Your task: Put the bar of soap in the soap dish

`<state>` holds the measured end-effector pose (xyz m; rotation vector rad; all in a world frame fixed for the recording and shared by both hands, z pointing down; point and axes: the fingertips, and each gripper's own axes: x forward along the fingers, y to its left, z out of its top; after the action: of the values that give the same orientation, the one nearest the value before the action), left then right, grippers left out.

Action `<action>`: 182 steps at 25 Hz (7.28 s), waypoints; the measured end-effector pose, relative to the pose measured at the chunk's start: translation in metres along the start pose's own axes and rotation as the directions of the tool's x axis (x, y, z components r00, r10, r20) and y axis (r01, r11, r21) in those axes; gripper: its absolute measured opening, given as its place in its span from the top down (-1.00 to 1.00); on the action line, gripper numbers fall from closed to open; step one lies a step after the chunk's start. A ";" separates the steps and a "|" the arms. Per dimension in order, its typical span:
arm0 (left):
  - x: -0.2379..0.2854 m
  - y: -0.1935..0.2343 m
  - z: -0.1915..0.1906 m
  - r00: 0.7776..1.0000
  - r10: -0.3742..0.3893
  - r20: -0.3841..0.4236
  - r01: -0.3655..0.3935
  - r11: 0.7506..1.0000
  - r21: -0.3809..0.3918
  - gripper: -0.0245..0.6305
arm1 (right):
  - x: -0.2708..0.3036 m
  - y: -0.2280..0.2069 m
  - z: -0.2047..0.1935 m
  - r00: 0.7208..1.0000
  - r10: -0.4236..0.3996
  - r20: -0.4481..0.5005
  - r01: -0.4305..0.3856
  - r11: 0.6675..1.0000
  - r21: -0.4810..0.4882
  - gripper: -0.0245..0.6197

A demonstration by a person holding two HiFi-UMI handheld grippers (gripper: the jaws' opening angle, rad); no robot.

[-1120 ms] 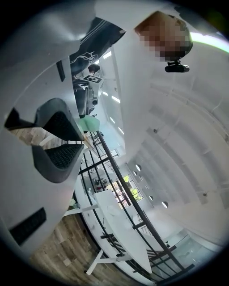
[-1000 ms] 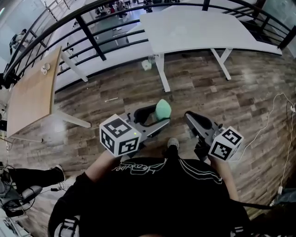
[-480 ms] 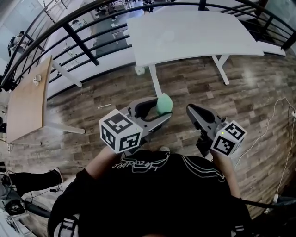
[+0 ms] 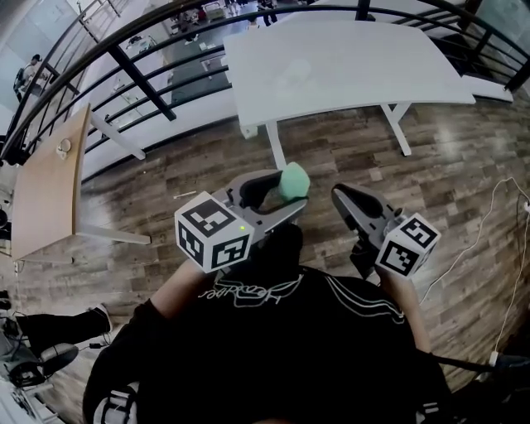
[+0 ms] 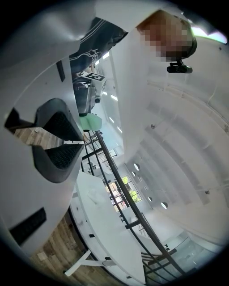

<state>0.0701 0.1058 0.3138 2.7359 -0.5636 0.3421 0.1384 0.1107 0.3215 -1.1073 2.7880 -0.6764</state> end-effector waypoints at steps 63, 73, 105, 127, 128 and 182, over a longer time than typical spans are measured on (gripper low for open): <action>0.251 0.435 0.099 0.985 0.114 -0.131 -0.107 0.992 0.059 0.13 | 0.265 -0.357 0.097 0.987 -0.128 -0.094 0.144 0.972 0.187 0.84; 0.288 0.465 0.077 0.963 0.174 -0.205 -0.157 0.983 0.096 0.13 | 0.266 -0.395 0.098 0.989 -0.114 -0.098 0.134 0.964 0.231 0.84; 0.323 0.507 -0.004 0.883 0.251 -0.397 -0.202 0.966 0.161 0.13 | 0.278 -0.440 0.068 0.987 -0.084 -0.133 0.121 0.947 0.297 0.84; 0.331 0.505 -0.012 0.870 0.248 -0.425 -0.178 0.964 0.197 0.13 | 0.279 -0.441 0.063 0.988 -0.075 -0.138 0.114 0.946 0.304 0.84; 0.331 0.505 -0.012 0.872 0.245 -0.423 -0.175 0.964 0.198 0.13 | 0.280 -0.440 0.063 0.987 -0.075 -0.139 0.115 0.946 0.304 0.84; 0.110 0.314 0.148 0.964 -0.250 0.094 0.246 0.968 0.054 0.90 | 0.285 -0.206 0.147 0.979 0.172 -0.106 -0.185 0.973 -0.139 0.84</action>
<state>0.0618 -0.2575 0.2940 2.8339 -0.2341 0.1574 0.0913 -0.2676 0.3041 -0.8499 3.0139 -0.5227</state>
